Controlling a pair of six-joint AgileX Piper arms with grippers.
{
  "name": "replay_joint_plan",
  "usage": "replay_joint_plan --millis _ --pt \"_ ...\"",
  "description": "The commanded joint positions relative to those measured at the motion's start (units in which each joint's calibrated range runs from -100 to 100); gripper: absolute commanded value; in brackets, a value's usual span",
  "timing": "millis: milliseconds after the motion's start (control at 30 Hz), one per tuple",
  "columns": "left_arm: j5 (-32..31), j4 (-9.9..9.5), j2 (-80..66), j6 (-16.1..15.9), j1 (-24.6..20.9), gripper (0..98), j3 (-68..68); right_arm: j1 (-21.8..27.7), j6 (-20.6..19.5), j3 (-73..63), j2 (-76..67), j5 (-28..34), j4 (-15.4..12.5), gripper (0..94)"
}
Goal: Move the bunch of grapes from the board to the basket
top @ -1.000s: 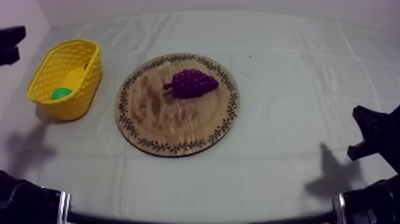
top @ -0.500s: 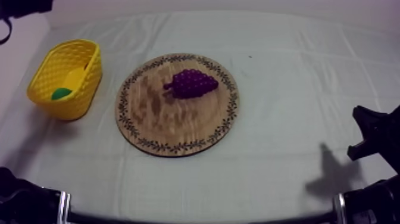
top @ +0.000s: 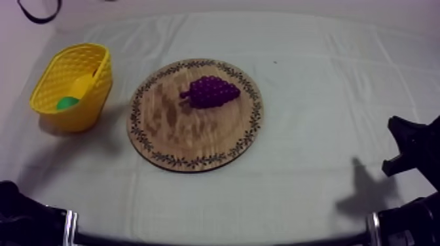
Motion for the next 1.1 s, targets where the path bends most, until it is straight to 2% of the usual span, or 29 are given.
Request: replay_joint_plan --millis 0,100,200,367,433,500,533,700,767,867,1067 --pt "2.37 -0.99 3.02 -0.93 2.22 0.0 -0.43 0.02 -0.02 -0.03 -0.01 -0.03 0.01 0.4" --pt "3.56 -2.43 6.25 -0.96 3.97 0.0 -0.82 0.02 -0.02 -0.03 -0.01 -0.03 0.01 0.4" --pt "3.97 -3.09 9.22 -0.90 4.87 0.0 -1.35 0.02 -0.02 -0.03 -0.01 -0.03 0.01 0.4" --pt "3.83 -3.23 12.73 -2.43 5.52 0.0 -1.44 0.02 -0.02 -0.03 -0.01 -0.03 0.01 0.4" --pt "3.76 -3.06 13.53 -3.26 5.65 3.3 -1.18 0.02 -0.02 -0.03 -0.01 -0.03 0.01 0.4" --pt "3.70 -2.91 13.96 -3.28 5.72 12.1 -0.88 0.02 -0.02 -0.03 -0.01 -0.03 0.01 0.4" --pt "3.63 -2.83 14.10 -2.80 5.74 19.5 -0.67 0.02 -0.02 -0.03 -0.01 -0.03 0.01 0.4" --pt "3.60 -2.47 14.17 -0.11 5.85 68.7 0.91 0.02 -0.02 -0.03 -0.01 -0.03 0.01 0.4" --pt "4.12 -1.91 13.98 -0.13 6.04 82.8 1.85 0.02 -0.02 -0.03 -0.01 -0.03 0.01 0.4" --pt "4.69 -1.50 13.63 0.34 6.72 91.7 2.44 0.02 -0.02 -0.03 -0.01 -0.03 0.01 0.4" --pt "4.95 -1.02 14.02 -0.91 7.27 95.8 3.81 0.02 0.01 -0.03 -0.01 -0.03 0.01 0.4"
